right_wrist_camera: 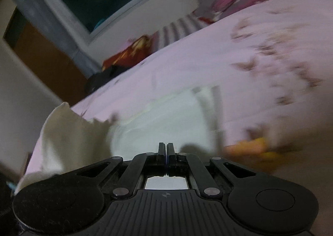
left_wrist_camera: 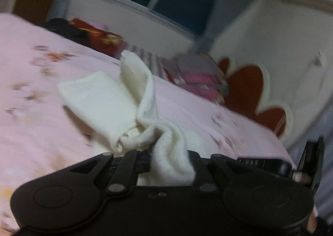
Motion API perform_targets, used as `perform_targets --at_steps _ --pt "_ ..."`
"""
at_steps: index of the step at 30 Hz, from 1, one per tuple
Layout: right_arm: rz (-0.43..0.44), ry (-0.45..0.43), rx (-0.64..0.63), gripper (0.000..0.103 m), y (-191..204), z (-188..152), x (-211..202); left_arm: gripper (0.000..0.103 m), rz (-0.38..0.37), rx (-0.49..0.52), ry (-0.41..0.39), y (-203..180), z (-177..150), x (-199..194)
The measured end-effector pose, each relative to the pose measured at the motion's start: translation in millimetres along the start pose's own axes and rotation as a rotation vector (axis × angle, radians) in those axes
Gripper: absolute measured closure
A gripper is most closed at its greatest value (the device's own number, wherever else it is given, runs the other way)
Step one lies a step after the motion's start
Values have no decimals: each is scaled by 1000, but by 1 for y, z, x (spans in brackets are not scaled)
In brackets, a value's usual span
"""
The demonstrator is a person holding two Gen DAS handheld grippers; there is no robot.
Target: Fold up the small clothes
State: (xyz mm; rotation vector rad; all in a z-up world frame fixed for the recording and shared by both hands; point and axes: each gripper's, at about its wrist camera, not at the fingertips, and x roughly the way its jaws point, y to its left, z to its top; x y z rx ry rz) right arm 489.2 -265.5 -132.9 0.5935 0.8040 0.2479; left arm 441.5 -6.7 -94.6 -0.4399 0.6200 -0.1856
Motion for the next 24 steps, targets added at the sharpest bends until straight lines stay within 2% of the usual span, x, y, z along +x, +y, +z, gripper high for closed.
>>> perform_targets --at_steps 2,5,7,8,9,10,12,15,17,21,24 --pt "-11 -14 32 103 -19 6 -16 95 -10 58 62 -26 -11 18" --pt "-8 -24 67 103 -42 12 -38 78 -36 154 280 -62 -36 62" --pt "-26 -25 80 103 -56 13 -51 76 -130 186 343 -80 -52 66" --pt "-41 -34 87 91 -59 14 -56 76 -176 186 343 -85 -55 59" --pt "-55 -47 91 73 -63 15 -62 74 -193 168 333 -86 -54 52" --pt "-50 -61 91 40 -64 16 -68 73 -197 145 323 -82 -50 45" --pt "12 -86 79 38 -64 14 -74 73 -179 92 271 -65 -37 29" --pt "103 -45 52 38 -50 11 -70 70 -59 38 185 -22 -10 15" --pt "157 -10 21 42 -36 6 -58 70 13 7 159 4 4 15" --pt "170 68 -28 46 -13 -2 -27 72 58 -16 144 38 13 20" --pt "160 116 -46 50 -5 -5 -8 69 73 -31 195 49 11 43"
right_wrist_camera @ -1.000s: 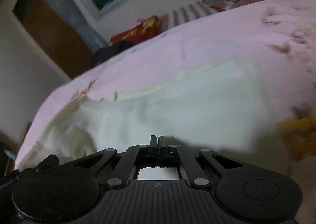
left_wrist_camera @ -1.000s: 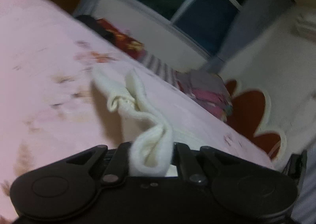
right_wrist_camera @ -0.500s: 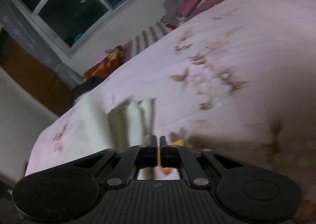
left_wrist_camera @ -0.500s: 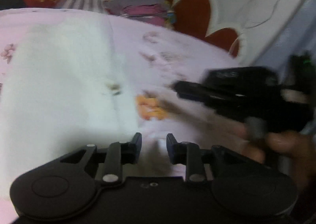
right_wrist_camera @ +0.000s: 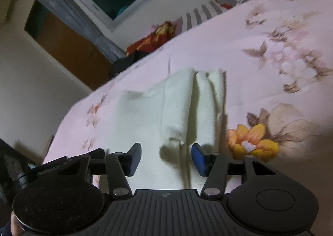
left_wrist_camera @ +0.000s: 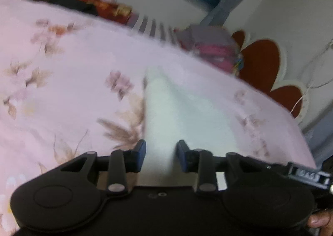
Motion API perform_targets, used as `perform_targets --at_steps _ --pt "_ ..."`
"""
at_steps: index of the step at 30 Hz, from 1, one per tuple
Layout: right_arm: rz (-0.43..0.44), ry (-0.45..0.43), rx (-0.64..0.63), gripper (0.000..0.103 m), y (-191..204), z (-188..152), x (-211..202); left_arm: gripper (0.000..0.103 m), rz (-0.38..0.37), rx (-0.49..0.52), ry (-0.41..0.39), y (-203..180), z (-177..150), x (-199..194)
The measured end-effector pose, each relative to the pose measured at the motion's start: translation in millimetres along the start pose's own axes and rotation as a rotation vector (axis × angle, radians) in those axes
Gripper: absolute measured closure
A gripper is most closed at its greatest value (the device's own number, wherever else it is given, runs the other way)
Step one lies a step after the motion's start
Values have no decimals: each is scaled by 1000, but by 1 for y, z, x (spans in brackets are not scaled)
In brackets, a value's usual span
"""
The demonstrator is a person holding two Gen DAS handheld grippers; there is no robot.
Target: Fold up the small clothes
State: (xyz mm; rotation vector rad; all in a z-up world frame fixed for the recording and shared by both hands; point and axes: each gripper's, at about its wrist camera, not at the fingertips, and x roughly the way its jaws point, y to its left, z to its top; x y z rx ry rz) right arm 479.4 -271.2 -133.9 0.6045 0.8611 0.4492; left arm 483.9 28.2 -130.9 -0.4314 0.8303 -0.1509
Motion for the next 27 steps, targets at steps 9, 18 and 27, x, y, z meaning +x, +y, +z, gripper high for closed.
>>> perform_targets --at_steps 9,18,27 --pt "-29 71 -77 60 13 2 39 63 -25 14 52 14 -5 15" --pt "-84 57 -215 89 37 -4 40 67 -94 109 -21 10 26 11" --pt "-98 61 -84 90 -5 -10 19 67 -67 303 79 -40 20 39"
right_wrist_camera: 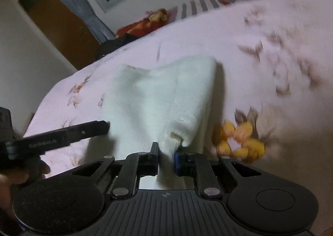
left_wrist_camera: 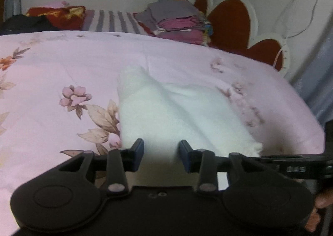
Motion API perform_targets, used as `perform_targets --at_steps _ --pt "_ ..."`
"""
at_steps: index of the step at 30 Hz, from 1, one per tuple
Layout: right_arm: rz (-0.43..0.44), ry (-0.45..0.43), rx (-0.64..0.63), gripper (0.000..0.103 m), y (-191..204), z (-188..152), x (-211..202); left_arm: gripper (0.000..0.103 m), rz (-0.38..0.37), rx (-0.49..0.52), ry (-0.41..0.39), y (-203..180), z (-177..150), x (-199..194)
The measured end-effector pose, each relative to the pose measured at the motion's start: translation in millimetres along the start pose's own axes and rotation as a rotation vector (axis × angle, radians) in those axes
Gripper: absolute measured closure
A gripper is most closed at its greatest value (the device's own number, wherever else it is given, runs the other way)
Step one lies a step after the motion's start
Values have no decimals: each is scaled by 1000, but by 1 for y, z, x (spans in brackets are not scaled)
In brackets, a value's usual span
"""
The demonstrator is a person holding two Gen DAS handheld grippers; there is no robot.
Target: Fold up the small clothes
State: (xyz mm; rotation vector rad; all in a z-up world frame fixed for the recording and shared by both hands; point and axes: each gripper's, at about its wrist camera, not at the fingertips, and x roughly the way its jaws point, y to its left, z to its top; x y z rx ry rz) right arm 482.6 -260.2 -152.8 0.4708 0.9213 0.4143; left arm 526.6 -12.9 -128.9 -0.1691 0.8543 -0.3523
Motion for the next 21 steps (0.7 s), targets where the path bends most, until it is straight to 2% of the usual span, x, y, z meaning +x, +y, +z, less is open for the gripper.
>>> perform_targets --at_steps 4,7,9,10,11,12,13,15,16,17,19,21 --pt "5 -6 -21 90 4 2 0 67 -29 -29 -43 3 4 -5" --pt "8 -3 -15 90 2 3 3 67 -23 -32 -59 5 14 2" --pt "8 -3 -14 89 2 3 3 62 -35 -49 -34 11 18 14" --pt "8 0 -10 89 1 3 2 63 -17 -47 6 14 19 23" --pt "12 -4 -2 88 -1 4 -2 65 -24 -66 4 18 20 23" --pt "4 -25 6 84 -4 6 -8 66 -44 -94 -11 20 23 16" --pt "-40 -75 9 67 -5 9 -21 66 -57 -98 -39 21 27 8" --pt "-96 -178 8 65 -10 18 -40 66 -69 -81 -101 19 35 -1" --pt "-98 -193 18 65 -12 29 -42 66 -82 -69 -108 18 43 1" --pt "-99 -196 15 76 -12 41 -38 66 -86 -48 -106 15 49 6" --pt "-127 -171 -78 99 3 67 -17 66 -60 6 -75 9 62 25" --pt "-135 -126 -155 99 16 87 13 66 -55 -5 -36 13 70 45"
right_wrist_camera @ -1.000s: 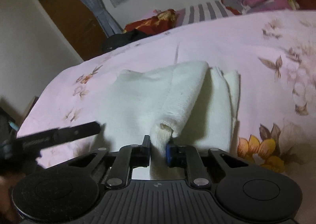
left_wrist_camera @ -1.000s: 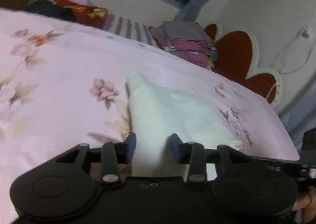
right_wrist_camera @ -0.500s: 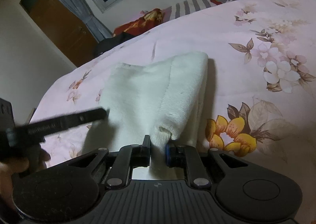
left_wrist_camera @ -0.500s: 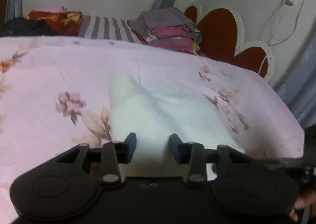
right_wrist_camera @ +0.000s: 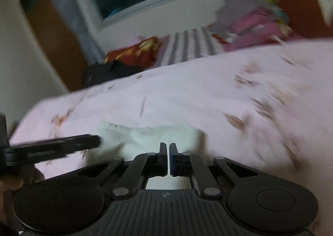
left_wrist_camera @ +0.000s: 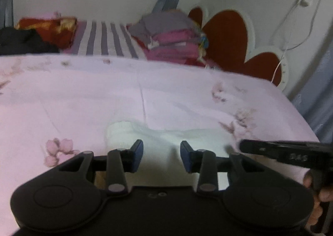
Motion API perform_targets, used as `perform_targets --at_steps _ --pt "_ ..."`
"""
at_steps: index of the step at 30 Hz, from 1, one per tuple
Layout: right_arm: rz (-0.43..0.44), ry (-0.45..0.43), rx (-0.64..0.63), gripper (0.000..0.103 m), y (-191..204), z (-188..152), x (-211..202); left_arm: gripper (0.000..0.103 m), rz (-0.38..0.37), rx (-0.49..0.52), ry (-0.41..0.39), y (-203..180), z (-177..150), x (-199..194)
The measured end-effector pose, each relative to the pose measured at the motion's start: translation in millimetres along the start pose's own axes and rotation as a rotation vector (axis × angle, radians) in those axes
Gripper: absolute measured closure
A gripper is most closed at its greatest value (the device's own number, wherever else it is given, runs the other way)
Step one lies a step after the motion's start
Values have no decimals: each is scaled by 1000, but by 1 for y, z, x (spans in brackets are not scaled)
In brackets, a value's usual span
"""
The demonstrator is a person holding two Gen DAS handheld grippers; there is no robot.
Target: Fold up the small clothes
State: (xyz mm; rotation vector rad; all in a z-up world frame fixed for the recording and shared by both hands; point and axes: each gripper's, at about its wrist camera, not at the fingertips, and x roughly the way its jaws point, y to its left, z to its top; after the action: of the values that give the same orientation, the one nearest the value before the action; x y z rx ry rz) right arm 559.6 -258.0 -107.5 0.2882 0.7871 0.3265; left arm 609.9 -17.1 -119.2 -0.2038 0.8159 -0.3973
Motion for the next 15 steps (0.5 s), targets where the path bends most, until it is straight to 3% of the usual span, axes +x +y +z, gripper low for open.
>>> perform_targets --at_steps 2,3,7,10,13,15 --pt "-37 73 -51 99 6 5 34 67 7 -36 48 11 -1 20" --pt "-94 125 -90 100 5 2 53 67 5 -53 92 18 -6 30" --pt "-126 123 -88 100 -6 -5 60 68 -55 -111 60 33 -16 20" --pt "-163 98 -99 100 0 -9 46 68 -50 -73 13 27 -18 -4" --pt "-71 41 -63 100 12 -12 15 68 -90 -35 -39 18 -30 -29" --pt "-5 64 -104 100 30 -23 7 68 -69 1 -20 8 -38 -30"
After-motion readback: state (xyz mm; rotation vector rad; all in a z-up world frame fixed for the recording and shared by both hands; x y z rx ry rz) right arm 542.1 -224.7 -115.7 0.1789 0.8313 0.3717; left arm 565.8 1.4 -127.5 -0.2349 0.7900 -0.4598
